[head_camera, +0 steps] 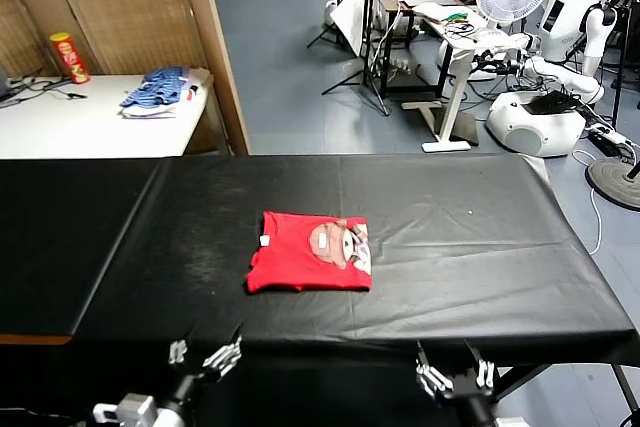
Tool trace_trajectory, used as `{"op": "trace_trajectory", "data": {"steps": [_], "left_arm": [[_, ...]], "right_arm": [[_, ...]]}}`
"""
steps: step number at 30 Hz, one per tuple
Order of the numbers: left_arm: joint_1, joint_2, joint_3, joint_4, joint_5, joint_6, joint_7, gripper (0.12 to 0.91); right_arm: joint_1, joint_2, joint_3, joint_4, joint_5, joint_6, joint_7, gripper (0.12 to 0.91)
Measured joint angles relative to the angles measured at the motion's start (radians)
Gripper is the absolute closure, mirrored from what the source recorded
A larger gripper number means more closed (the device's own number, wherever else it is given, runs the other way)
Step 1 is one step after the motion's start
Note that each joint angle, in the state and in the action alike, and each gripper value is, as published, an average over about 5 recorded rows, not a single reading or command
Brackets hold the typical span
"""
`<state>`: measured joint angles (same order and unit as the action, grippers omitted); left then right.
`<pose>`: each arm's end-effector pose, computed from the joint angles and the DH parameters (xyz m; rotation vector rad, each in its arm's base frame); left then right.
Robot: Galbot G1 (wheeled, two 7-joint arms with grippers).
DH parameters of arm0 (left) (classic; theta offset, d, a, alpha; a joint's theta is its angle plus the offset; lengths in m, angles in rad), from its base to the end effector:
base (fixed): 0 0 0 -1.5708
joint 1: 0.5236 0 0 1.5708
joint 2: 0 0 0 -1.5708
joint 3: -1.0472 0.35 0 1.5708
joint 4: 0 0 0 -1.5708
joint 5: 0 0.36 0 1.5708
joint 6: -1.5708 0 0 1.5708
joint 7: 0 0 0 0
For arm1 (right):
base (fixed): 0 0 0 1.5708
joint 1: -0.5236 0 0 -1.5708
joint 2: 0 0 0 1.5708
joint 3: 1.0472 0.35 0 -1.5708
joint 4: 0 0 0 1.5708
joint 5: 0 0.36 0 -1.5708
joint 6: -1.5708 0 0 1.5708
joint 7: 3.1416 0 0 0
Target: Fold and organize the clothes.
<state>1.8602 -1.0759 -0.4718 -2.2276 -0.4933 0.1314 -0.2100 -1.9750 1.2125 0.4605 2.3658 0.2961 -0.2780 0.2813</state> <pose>0.1074 0.0488 -0.2904 -0.1675 -2.7435 0.1274 0.0767 -0.0177 -0.2569 0.0356 -2.6756 -0.0015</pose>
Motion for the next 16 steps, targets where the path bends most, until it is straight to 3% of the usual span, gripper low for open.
{"op": "trace_trajectory", "data": {"steps": [4,10,16], "left_arm": [[0.056,0.011,-0.053,-0.029,-0.022,0.043,0.009,0.232],[0.115,0.026,-0.137,-0.06,-0.072,0.11,0.03,0.232],[0.136,0.035,-0.183,-0.072,-0.076,0.135,0.042,0.232]], "right_arm": [[-0.041,0.003,0.011,0.045,0.029,-0.067,0.024,0.227],[-0.051,0.003,0.022,0.062,0.022,-0.12,0.02,0.227],[-0.054,0.004,0.023,0.068,0.022,-0.125,0.018,0.227]]}}
